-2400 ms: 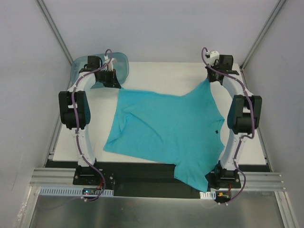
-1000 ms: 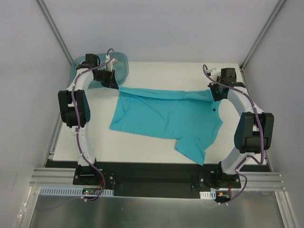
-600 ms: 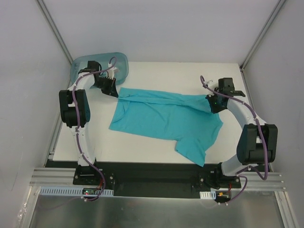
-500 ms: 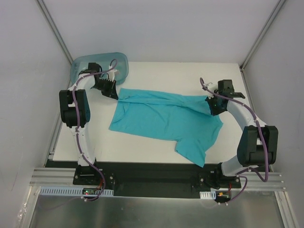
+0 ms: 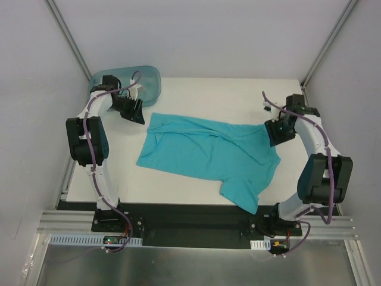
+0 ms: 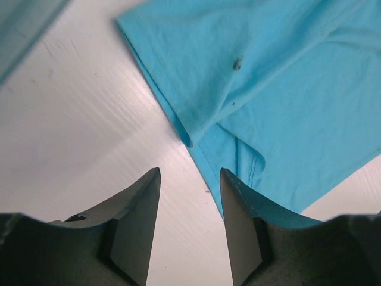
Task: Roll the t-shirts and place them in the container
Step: Fold the T-shirt at the center of the board.
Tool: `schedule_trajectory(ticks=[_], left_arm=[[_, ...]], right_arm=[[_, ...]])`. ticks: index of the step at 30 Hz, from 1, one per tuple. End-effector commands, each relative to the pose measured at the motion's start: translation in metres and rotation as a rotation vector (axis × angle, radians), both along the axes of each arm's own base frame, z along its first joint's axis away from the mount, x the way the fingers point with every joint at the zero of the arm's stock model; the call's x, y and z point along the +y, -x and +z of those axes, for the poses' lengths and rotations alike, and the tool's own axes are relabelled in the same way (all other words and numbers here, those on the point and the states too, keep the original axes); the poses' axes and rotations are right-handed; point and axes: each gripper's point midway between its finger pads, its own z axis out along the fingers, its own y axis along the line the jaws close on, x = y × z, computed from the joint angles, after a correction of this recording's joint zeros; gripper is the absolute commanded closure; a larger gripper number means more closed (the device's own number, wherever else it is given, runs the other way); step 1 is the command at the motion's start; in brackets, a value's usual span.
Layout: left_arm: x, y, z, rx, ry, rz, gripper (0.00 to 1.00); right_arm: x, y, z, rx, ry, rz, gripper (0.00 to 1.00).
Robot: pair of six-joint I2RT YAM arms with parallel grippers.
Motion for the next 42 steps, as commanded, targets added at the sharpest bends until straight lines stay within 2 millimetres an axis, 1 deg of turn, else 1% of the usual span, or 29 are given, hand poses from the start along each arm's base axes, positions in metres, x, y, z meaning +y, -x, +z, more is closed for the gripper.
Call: schedule_trajectory(ticks=[1, 2, 3, 4, 5, 6, 7, 8, 9, 13, 19, 20, 21, 23, 24, 25, 27, 28, 30, 32, 34, 35, 36, 37, 38, 39, 40, 41, 42], left_arm=[[-0.02, -0.024, 0.035, -0.075, 0.044, -0.019, 0.55], [-0.03, -0.025, 0.033, -0.075, 0.032, -0.039, 0.55], [-0.034, -0.031, 0.036, -0.091, 0.024, -0.047, 0.55], [-0.035, -0.034, 0.027, -0.074, 0.018, -0.045, 0.55], [-0.034, -0.038, 0.024, -0.06, 0.014, -0.021, 0.55], [-0.044, -0.044, 0.026, -0.067, 0.005, -0.03, 0.55], [-0.045, -0.048, 0.016, -0.047, -0.001, -0.019, 0.55], [-0.045, -0.053, 0.014, -0.039, -0.006, 0.001, 0.55], [-0.044, -0.06, 0.009, -0.04, -0.027, 0.016, 0.55], [-0.044, -0.074, -0.001, -0.049, -0.053, 0.024, 0.59], [-0.05, -0.07, -0.03, -0.019, -0.109, -0.016, 0.69], [-0.05, -0.069, -0.034, -0.013, -0.117, -0.019, 0.71], [-0.05, -0.067, -0.042, 0.001, -0.131, -0.019, 0.74], [-0.045, -0.067, -0.049, 0.01, -0.168, -0.012, 0.88], [-0.043, -0.065, -0.053, 0.016, -0.182, -0.009, 0.95], [-0.04, -0.063, -0.056, 0.023, -0.197, -0.004, 1.0], [-0.036, -0.056, -0.061, 0.044, -0.22, 0.004, 1.0], [-0.035, -0.053, -0.062, 0.052, -0.22, 0.005, 1.0], [-0.036, -0.043, -0.06, 0.072, -0.222, 0.018, 1.0], [-0.036, -0.038, -0.056, 0.077, -0.222, 0.023, 1.0], [-0.036, -0.031, -0.05, 0.08, -0.217, 0.028, 1.0], [-0.036, -0.028, -0.046, 0.079, -0.215, 0.029, 1.0], [-0.037, -0.027, -0.038, 0.065, -0.212, 0.031, 1.0], [-0.037, -0.026, -0.032, 0.054, -0.215, 0.033, 1.0], [-0.038, -0.027, -0.024, 0.036, -0.214, 0.033, 0.88], [-0.039, -0.028, -0.008, 0.001, -0.211, 0.037, 0.8], [-0.04, -0.027, 0.0, -0.013, -0.212, 0.04, 0.75], [-0.041, -0.027, 0.008, -0.025, -0.208, 0.052, 0.71], [-0.041, -0.024, 0.018, -0.04, -0.202, 0.062, 0.65]], right_arm=[[-0.005, -0.059, 0.021, -0.07, -0.038, -0.046, 0.53], [-0.006, -0.071, 0.018, -0.07, -0.039, -0.059, 0.53], [-0.008, -0.082, 0.006, -0.049, -0.041, -0.076, 0.53], [-0.011, -0.101, 0.013, -0.082, -0.029, -0.086, 0.53], [-0.013, -0.109, 0.011, -0.086, -0.024, -0.094, 0.53], [-0.018, -0.117, -0.005, -0.06, -0.01, -0.103, 0.53], [-0.019, -0.125, -0.006, -0.064, -0.004, -0.104, 0.52], [-0.022, -0.134, -0.004, -0.081, 0.003, -0.102, 0.52], [-0.026, -0.137, -0.017, -0.054, 0.011, -0.104, 0.52], [-0.034, -0.144, -0.035, -0.025, 0.035, -0.094, 0.54], [-0.042, -0.153, -0.051, -0.011, 0.061, -0.073, 0.59], [-0.043, -0.154, -0.057, 0.001, 0.065, -0.072, 0.6], [-0.046, -0.159, -0.055, -0.01, 0.075, -0.077, 0.65], [-0.046, -0.161, -0.06, 0.007, 0.076, -0.074, 0.73], [-0.047, -0.163, -0.06, 0.008, 0.078, -0.07, 0.79], [-0.047, -0.169, -0.057, -0.007, 0.079, -0.071, 0.81], [-0.047, -0.175, -0.061, -0.01, 0.075, -0.06, 0.85], [-0.047, -0.183, -0.057, -0.033, 0.073, -0.059, 0.87], [-0.046, -0.192, -0.062, -0.041, 0.067, -0.064, 0.89], [-0.045, -0.206, -0.055, -0.072, 0.061, -0.075, 0.89], [-0.042, -0.213, -0.057, -0.079, 0.058, -0.077, 0.89], [-0.041, -0.221, -0.048, -0.111, 0.062, -0.075, 0.87], [-0.045, -0.224, -0.044, -0.122, 0.08, -0.087, 0.78], [-0.046, -0.227, -0.032, -0.147, 0.084, -0.101, 0.73], [-0.048, -0.227, -0.023, -0.161, 0.087, -0.12, 0.68], [-0.049, -0.224, -0.015, -0.172, 0.087, -0.127, 0.59], [-0.05, -0.22, -0.007, -0.181, 0.087, -0.132, 0.56], [-0.051, -0.217, 0.019, -0.226, 0.088, -0.136, 0.53], [-0.051, -0.206, 0.018, -0.209, 0.093, -0.14, 0.48]])
